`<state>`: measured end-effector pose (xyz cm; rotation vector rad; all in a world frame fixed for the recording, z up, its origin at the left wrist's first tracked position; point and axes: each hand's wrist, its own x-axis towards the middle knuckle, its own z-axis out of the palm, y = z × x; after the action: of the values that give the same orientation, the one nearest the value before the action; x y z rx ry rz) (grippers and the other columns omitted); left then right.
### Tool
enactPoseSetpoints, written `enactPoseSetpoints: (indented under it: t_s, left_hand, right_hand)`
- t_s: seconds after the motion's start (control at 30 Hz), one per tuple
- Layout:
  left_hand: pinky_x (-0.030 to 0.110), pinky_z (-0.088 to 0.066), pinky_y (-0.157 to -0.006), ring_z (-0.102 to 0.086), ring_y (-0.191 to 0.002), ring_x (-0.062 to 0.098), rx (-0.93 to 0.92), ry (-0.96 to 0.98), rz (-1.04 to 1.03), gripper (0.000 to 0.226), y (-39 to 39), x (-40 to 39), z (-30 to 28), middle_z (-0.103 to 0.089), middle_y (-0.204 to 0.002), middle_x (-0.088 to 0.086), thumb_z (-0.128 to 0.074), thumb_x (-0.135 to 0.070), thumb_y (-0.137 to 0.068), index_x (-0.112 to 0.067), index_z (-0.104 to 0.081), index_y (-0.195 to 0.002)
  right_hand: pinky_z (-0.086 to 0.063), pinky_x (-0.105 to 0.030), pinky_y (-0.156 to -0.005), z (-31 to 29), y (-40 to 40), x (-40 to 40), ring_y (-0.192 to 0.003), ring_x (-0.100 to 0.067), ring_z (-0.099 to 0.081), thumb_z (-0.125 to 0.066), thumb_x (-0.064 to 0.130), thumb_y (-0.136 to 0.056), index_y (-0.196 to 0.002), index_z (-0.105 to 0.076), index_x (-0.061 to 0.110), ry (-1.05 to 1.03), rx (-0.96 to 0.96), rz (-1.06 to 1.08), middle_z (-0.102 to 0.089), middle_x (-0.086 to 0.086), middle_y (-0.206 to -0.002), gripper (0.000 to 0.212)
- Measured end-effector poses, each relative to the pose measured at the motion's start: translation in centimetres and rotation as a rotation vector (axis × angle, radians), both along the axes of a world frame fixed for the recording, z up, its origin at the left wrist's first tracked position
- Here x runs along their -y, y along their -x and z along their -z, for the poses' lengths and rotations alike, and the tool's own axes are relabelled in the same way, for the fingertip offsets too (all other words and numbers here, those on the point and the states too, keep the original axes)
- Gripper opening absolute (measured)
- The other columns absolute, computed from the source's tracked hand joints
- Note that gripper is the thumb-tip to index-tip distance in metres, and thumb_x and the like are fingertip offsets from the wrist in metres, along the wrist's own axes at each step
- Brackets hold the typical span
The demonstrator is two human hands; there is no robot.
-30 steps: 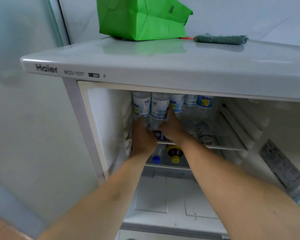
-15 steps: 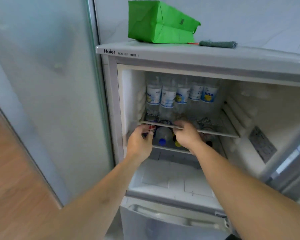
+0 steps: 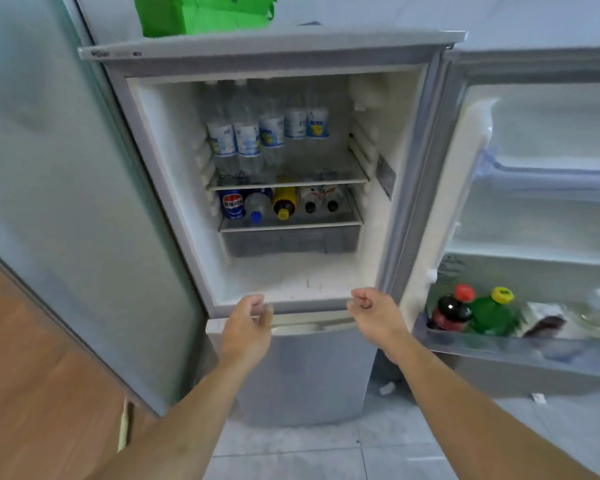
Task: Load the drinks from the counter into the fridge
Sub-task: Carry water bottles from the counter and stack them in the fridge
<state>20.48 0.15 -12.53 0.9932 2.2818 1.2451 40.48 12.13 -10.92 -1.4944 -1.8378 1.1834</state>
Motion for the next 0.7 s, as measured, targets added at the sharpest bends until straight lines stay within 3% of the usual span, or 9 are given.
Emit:
enactPoseSetpoints:
  t_s: [0.07,0.13,0.23,0.37,0.6,0.63,0.7]
  left_hand:
    - [0.029,-0.044,-0.088,-0.06,-0.098,0.011,-0.03,0.065,0.045,0.03,-1.4,0.6,1.0,-0.064,-0.126,-0.005,-0.056,-0.034,-0.099,-0.022,-0.059,-0.127]
    - [0.026,-0.04,-0.087,-0.055,-0.1,0.009,-0.05,0.108,0.102,0.031,-2.7,0.8,2.0,-0.062,-0.127,-0.003,-0.055,-0.033,-0.099,-0.019,-0.058,-0.127]
    - [0.03,-0.041,-0.093,-0.058,-0.114,0.021,-0.055,0.176,0.178,0.033,-4.4,0.8,3.8,-0.062,-0.128,0.003,-0.056,-0.029,-0.1,-0.013,-0.057,-0.128]
    - [0.035,-0.044,-0.094,-0.06,-0.115,0.027,-0.048,0.329,0.306,0.033,-6.1,0.5,7.6,-0.064,-0.127,0.006,-0.056,-0.029,-0.1,-0.013,-0.058,-0.128]
    - [0.034,-0.045,-0.095,-0.066,-0.107,0.026,0.047,0.589,0.498,0.028,-9.1,2.8,15.2,-0.071,-0.113,0.016,-0.071,-0.014,-0.088,-0.004,-0.068,-0.114]
    - [0.03,-0.047,-0.091,-0.069,-0.1,0.022,0.076,0.617,0.521,0.027,-9.6,3.3,16.2,-0.071,-0.108,0.02,-0.072,-0.007,-0.086,0.002,-0.068,-0.111]
    - [0.007,-0.047,-0.071,-0.069,-0.078,0.006,0.077,0.677,0.631,0.023,-10.3,4.5,19.0,-0.068,-0.098,0.031,-0.068,0.014,-0.082,0.018,-0.065,-0.104]
  right_hand:
    - [-0.049,-0.028,-0.08,1.6,-2.8,1.2,-0.102,-0.019,-0.061,-0.056,0.018,-0.096,-0.126,-0.064,0.014,0.03,-0.008,0.041,-0.065,-0.005,-0.124,0.031]
    - [-0.046,-0.026,-0.078,3.2,-5.7,2.3,-0.094,-0.016,-0.059,-0.056,0.017,-0.096,-0.126,-0.063,0.012,0.065,-0.008,0.074,-0.067,-0.007,-0.118,0.031]
    - [-0.049,-0.03,-0.08,5.7,-10.1,4.2,-0.088,-0.019,-0.06,-0.059,0.02,-0.096,-0.126,-0.063,0.013,0.138,-0.034,0.202,-0.068,-0.006,-0.103,0.031]
    - [-0.048,-0.03,-0.077,8.7,-15.3,6.6,-0.078,-0.019,-0.059,-0.063,0.017,-0.094,-0.124,-0.064,0.009,0.229,-0.071,0.393,-0.067,-0.006,-0.089,0.031]
    - [-0.054,-0.032,-0.071,13.8,-24.8,14.3,-0.081,-0.018,-0.065,-0.062,0.024,-0.094,-0.124,-0.061,0.017,0.403,-0.102,0.767,-0.069,-0.002,-0.096,0.031]
    - [-0.053,-0.033,-0.073,14.6,-26.1,16.0,-0.082,-0.018,-0.065,-0.062,0.024,-0.093,-0.124,-0.062,0.016,0.428,-0.11,0.83,-0.069,-0.001,-0.095,0.032]
    - [-0.051,-0.034,-0.073,16.1,-28.3,19.9,-0.081,-0.018,-0.062,-0.063,0.023,-0.094,-0.125,-0.062,0.013,0.474,-0.124,0.956,-0.067,-0.002,-0.093,0.033]
